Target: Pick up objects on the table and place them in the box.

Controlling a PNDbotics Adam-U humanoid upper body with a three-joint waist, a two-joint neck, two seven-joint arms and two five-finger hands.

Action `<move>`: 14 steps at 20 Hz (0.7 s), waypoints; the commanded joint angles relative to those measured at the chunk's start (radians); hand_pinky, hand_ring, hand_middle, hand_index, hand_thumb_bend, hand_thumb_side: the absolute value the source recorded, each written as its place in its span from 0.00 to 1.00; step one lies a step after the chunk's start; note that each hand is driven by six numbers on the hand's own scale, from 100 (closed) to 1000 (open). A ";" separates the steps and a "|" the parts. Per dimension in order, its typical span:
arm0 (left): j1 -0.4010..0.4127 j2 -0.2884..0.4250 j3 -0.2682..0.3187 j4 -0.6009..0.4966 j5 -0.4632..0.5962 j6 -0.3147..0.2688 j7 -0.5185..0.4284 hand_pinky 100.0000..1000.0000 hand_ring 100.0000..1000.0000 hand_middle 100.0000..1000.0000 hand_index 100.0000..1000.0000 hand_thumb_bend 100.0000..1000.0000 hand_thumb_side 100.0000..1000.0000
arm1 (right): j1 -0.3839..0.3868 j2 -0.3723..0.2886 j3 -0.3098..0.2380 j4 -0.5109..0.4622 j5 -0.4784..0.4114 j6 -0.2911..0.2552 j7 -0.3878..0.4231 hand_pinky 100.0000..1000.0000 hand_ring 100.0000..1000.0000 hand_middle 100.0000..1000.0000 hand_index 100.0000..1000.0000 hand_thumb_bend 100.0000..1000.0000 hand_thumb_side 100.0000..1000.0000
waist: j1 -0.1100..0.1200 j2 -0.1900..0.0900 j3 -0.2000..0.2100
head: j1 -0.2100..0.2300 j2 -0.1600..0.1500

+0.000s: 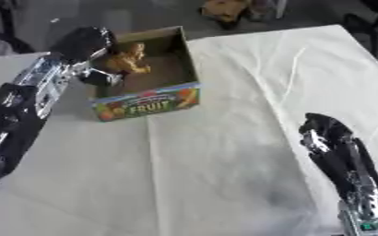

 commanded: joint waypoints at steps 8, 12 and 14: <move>-0.021 0.010 -0.006 -0.011 0.028 -0.041 -0.155 0.49 0.51 0.46 0.57 0.36 0.26 | -0.008 -0.005 -0.001 -0.019 0.002 -0.001 0.003 0.59 0.68 0.54 0.75 0.00 0.45 | -0.002 -0.017 -0.002 | 0.001 -0.010; -0.021 0.013 -0.006 -0.014 0.047 -0.046 -0.212 0.55 0.58 0.55 0.64 0.51 0.30 | -0.007 -0.005 -0.002 -0.019 0.003 0.000 0.003 0.59 0.68 0.54 0.75 0.00 0.45 | -0.001 -0.019 -0.001 | 0.001 -0.009; -0.022 0.016 -0.003 -0.018 0.061 -0.049 -0.237 0.58 0.61 0.58 0.67 0.66 0.31 | -0.007 -0.005 -0.003 -0.019 0.003 0.000 0.003 0.59 0.68 0.54 0.75 0.00 0.45 | 0.000 -0.020 -0.002 | 0.000 -0.009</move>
